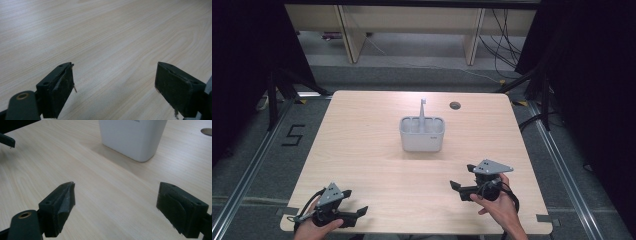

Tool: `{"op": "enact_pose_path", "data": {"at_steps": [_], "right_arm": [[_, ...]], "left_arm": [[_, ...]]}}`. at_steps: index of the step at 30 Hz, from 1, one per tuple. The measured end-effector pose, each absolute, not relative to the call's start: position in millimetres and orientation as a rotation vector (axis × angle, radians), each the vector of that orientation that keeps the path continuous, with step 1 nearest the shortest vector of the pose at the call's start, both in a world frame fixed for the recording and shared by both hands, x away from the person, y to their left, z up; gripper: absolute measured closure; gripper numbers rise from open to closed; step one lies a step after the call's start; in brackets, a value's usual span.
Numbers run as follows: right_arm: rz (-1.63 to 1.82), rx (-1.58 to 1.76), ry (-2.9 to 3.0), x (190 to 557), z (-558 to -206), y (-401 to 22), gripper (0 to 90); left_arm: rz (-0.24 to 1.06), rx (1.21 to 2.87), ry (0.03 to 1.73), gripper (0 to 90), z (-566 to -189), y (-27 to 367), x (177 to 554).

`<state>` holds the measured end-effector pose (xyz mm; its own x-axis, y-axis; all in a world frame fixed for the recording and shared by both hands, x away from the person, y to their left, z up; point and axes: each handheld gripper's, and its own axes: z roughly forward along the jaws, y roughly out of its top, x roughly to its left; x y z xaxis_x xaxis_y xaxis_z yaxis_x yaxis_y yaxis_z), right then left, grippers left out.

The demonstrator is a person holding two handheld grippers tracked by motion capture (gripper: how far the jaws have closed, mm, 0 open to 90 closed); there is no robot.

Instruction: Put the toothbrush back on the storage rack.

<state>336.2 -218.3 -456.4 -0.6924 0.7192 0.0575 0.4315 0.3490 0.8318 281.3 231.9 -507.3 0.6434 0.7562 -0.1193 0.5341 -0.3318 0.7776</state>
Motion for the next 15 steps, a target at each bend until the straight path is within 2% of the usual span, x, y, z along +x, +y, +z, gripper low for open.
{"op": "enact_pose_path", "data": {"at_steps": [15], "right_arm": [[1.239, 1.094, 2.325, 327, -472, -226, 16.2]], "left_arm": [[0.336, 2.015, 0.996, 14.8, -508, 232, 281]]}}
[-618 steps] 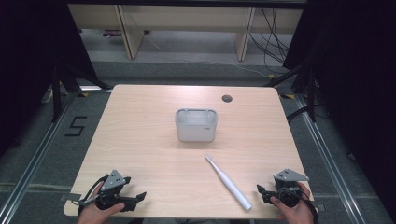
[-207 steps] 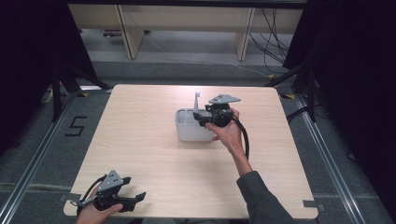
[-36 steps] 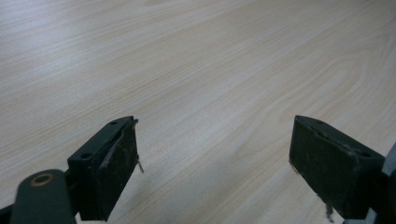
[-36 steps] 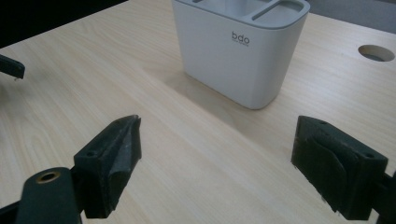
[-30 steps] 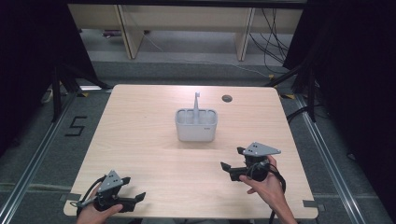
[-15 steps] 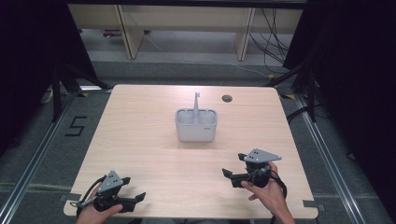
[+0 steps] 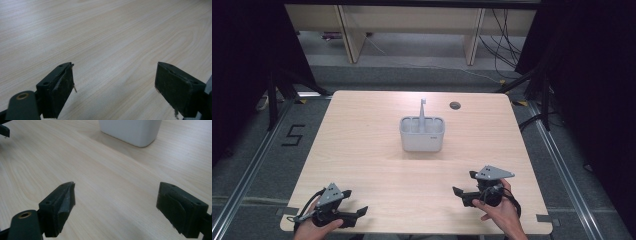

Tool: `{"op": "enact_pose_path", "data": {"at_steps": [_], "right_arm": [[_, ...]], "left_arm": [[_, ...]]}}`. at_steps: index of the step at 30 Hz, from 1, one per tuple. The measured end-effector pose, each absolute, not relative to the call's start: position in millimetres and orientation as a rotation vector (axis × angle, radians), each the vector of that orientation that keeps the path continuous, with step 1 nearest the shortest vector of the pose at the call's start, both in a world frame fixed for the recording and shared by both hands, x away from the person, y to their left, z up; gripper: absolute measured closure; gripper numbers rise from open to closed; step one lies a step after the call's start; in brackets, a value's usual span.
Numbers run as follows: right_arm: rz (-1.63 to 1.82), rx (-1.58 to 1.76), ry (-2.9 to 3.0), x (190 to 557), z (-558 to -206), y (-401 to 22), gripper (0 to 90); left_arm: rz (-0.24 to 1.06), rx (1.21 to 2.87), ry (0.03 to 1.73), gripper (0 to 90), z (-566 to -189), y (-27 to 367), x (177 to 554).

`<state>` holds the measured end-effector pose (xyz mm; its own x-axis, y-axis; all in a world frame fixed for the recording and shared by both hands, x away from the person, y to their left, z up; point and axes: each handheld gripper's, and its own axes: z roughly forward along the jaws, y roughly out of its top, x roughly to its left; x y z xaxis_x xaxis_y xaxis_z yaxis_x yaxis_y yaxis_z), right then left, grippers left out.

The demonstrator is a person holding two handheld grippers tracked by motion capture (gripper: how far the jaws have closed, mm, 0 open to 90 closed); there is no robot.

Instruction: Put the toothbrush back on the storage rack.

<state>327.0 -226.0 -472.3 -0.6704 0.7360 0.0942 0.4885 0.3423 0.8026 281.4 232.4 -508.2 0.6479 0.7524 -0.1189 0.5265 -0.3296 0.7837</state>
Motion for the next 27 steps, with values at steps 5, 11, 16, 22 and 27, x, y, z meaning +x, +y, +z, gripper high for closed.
{"op": "enact_pose_path", "data": {"at_steps": [5, 11, 16, 22, 27], "right_arm": [[1.218, 1.093, 2.336, 325, -477, -229, 16.2], [1.205, 1.113, 2.328, 323, -480, -232, 16.1], [1.196, 1.1, 2.318, 322, -481, -236, 16.2], [1.203, 1.114, 2.333, 322, -482, -236, 16.2], [1.195, 1.105, 2.328, 322, -482, -237, 16.2]], "left_arm": [[0.337, 2.009, 1.0, 14.8, -508, 232, 281], [0.327, 1.977, 1.016, 14.8, -509, 230, 281], [0.332, 1.967, 1.02, 14.8, -509, 230, 280], [0.335, 1.979, 1.015, 14.8, -508, 231, 280], [0.33, 1.993, 1.015, 14.8, -508, 232, 280]]}}
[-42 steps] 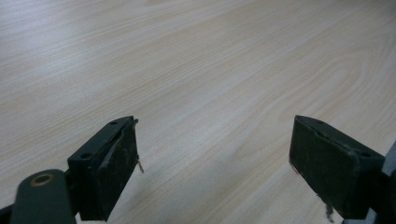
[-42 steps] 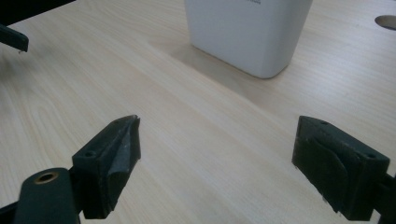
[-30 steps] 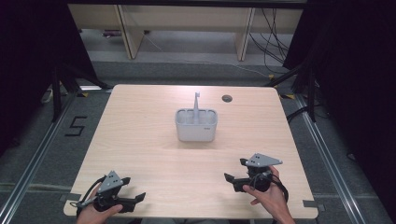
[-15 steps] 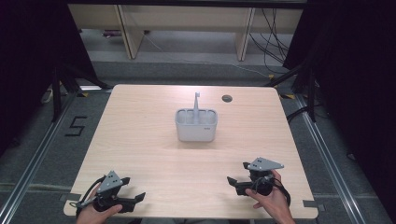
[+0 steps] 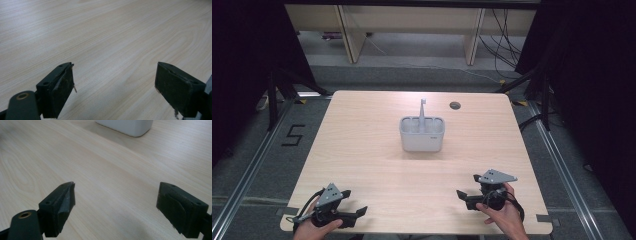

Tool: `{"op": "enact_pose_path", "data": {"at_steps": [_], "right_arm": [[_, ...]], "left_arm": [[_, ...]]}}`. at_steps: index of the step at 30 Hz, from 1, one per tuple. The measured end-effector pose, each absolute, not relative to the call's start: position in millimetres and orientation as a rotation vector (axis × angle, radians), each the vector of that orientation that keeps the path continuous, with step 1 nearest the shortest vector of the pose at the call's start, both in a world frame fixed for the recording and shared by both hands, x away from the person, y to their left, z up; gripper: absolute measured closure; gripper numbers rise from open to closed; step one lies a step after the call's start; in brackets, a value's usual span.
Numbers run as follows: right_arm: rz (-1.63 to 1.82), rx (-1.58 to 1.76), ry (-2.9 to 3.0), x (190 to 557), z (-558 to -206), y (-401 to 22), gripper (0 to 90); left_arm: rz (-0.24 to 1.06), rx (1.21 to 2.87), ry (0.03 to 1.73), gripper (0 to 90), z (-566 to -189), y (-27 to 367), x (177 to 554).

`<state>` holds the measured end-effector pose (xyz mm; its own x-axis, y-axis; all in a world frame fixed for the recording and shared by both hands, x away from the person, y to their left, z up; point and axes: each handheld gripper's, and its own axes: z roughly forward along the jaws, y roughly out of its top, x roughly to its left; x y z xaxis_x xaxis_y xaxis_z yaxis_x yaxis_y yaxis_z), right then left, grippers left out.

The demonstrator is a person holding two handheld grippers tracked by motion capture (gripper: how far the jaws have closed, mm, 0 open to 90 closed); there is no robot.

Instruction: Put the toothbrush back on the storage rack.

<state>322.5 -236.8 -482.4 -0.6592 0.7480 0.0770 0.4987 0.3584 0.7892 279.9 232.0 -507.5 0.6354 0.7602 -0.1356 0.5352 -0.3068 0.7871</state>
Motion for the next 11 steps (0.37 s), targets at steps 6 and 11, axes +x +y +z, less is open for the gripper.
{"op": "enact_pose_path", "data": {"at_steps": [6, 11], "right_arm": [[1.191, 1.108, 2.33, 322.8, -482.9, -237.0, 16.1], [1.194, 1.107, 2.327, 323.5, -483.6, -237.5, 16.2]], "left_arm": [[0.332, 1.994, 1.017, 14.8, -507.4, 232.0, 279.7], [0.334, 1.998, 1.018, 14.8, -507.3, 232.3, 279.5]]}}
